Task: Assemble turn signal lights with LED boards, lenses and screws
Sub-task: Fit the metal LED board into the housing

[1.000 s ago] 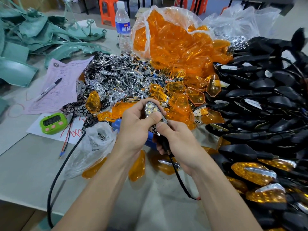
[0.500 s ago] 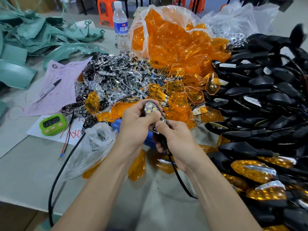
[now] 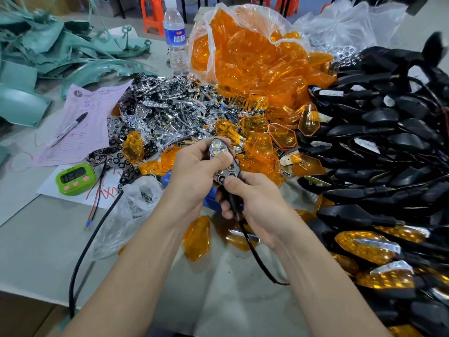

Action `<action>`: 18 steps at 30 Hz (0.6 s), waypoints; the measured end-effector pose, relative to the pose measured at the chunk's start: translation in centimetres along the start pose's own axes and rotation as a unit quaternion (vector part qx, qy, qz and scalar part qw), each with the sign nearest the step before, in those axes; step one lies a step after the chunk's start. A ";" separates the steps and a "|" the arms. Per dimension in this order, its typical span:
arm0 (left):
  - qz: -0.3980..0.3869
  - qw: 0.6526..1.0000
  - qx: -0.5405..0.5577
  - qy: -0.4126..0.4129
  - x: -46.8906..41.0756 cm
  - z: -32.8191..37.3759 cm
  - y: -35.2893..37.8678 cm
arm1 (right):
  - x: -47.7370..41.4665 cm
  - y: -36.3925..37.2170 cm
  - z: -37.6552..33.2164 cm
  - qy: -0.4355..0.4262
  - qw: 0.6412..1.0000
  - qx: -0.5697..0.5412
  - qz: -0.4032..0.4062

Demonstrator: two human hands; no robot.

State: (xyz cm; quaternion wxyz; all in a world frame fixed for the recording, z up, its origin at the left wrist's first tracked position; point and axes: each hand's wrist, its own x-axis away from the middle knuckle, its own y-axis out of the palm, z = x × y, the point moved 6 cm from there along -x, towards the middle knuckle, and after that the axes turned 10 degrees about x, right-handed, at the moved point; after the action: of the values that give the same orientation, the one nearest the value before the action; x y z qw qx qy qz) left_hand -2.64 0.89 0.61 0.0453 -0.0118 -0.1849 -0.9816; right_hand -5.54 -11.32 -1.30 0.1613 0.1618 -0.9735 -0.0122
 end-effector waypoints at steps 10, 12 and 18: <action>-0.021 0.999 0.024 0.003 -0.1 0.2 0.0 | 0.3 0.6 0.0 -0.030 0.999 0.011 0.005; -0.007 0.999 0.031 -0.006 -0.3 0.4 -0.4 | 0.6 0.8 -0.1 -0.015 0.998 -0.012 -0.066; 0.060 0.991 0.086 -0.086 -0.7 -0.4 -1.8 | 1.2 0.1 0.4 0.024 0.998 0.029 -0.048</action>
State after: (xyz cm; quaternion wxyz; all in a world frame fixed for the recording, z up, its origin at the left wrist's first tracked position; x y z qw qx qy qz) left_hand -2.15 2.44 -0.43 0.0888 -0.1029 -0.2708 -0.9530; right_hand -6.75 -11.63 -1.29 0.1795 0.2129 -0.9604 0.0120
